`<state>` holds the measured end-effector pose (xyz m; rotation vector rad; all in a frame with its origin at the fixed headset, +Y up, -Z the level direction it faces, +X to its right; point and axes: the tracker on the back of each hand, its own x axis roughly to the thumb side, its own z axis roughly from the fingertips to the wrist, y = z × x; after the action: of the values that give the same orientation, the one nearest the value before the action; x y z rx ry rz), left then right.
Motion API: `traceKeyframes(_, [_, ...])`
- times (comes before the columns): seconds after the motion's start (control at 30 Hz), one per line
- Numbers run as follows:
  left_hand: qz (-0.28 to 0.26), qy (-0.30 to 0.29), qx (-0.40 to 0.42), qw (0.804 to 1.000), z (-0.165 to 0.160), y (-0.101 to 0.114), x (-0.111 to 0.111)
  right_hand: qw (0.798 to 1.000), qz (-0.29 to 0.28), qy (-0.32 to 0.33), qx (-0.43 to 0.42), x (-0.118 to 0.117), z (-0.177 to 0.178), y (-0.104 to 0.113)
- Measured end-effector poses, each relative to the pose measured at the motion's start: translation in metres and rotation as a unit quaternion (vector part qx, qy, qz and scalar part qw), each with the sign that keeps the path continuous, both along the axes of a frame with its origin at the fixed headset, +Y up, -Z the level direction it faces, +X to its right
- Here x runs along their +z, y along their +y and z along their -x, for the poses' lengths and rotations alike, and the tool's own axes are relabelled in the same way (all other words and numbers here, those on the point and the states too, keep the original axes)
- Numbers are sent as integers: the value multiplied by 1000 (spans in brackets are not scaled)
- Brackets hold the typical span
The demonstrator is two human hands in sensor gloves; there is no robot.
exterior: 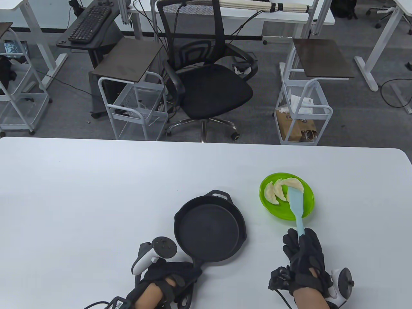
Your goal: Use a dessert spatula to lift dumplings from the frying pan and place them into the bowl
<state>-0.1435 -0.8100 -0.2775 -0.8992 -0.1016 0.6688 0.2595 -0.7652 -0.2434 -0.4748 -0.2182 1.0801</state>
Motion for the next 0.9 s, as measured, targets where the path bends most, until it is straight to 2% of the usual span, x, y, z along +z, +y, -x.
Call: traceKeyframes(0.9, [1,1,2,1000,0,0,0,998,3,-28,55,2,-7,-2])
